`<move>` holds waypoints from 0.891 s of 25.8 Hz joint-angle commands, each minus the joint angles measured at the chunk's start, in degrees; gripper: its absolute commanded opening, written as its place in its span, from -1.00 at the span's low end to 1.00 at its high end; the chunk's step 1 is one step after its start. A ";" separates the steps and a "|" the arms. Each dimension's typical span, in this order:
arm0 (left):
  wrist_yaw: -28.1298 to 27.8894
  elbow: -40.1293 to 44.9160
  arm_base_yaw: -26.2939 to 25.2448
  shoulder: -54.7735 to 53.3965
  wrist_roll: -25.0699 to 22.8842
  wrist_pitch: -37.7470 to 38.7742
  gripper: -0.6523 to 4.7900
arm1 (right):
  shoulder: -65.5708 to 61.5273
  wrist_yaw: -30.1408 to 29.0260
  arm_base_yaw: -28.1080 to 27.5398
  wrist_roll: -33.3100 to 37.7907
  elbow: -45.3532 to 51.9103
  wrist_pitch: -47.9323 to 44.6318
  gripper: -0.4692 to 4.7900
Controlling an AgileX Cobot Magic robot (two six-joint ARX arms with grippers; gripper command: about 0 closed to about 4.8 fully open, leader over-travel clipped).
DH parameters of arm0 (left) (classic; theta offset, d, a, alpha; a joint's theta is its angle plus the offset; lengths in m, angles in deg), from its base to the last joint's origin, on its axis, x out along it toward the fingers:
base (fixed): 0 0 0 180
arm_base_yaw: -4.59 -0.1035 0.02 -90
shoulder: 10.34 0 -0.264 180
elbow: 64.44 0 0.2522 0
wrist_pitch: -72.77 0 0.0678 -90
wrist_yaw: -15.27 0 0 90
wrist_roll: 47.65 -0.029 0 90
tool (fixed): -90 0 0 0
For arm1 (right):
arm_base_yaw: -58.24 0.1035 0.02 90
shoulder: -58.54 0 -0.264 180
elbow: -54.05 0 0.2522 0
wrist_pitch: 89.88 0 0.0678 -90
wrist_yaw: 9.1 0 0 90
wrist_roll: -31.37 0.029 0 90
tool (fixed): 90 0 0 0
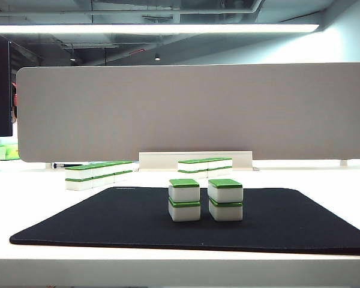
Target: Take a mahjong tile from the mahjong wall and then place it on the table close to you.
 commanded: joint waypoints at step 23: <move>0.22 0.26 0.00 -0.04 -0.02 0.31 -0.68 | 1.25 -0.92 -0.07 -1.86 0.17 1.75 -0.82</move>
